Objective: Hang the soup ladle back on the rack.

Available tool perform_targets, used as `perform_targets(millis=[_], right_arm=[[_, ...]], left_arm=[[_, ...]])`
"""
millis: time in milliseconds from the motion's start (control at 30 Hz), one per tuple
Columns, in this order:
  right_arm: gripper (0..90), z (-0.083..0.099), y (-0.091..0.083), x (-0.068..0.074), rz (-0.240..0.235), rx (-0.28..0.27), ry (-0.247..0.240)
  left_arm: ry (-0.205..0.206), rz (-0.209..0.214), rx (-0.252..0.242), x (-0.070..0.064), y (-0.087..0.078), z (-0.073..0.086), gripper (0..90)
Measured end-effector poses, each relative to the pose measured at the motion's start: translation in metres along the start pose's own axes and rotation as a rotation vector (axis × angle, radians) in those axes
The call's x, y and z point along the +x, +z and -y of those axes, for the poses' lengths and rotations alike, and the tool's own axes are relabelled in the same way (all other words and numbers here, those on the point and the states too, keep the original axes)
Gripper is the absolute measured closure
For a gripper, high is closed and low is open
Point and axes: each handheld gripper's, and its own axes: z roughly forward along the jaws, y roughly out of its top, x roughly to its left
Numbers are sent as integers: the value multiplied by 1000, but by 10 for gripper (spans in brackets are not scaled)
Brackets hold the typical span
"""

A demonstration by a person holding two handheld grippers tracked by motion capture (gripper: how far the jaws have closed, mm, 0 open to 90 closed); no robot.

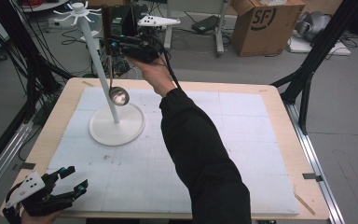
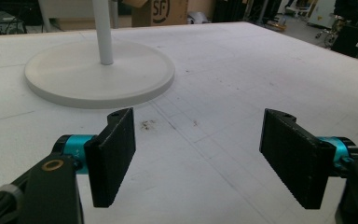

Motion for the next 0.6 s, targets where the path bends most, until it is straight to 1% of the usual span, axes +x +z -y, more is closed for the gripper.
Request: perform_targets(millis=[267, 500, 600], right_arm=[[734, -1, -2, -2, 6, -4, 1], [734, -1, -2, -2, 2, -6, 3], [734, -2, -2, -2, 1, 2, -2]], left_arm=[[0, 0, 1, 0, 0, 0, 273], [-2, -2, 1, 0, 0, 0, 273], [-2, -1, 2, 0, 1, 0, 273]])
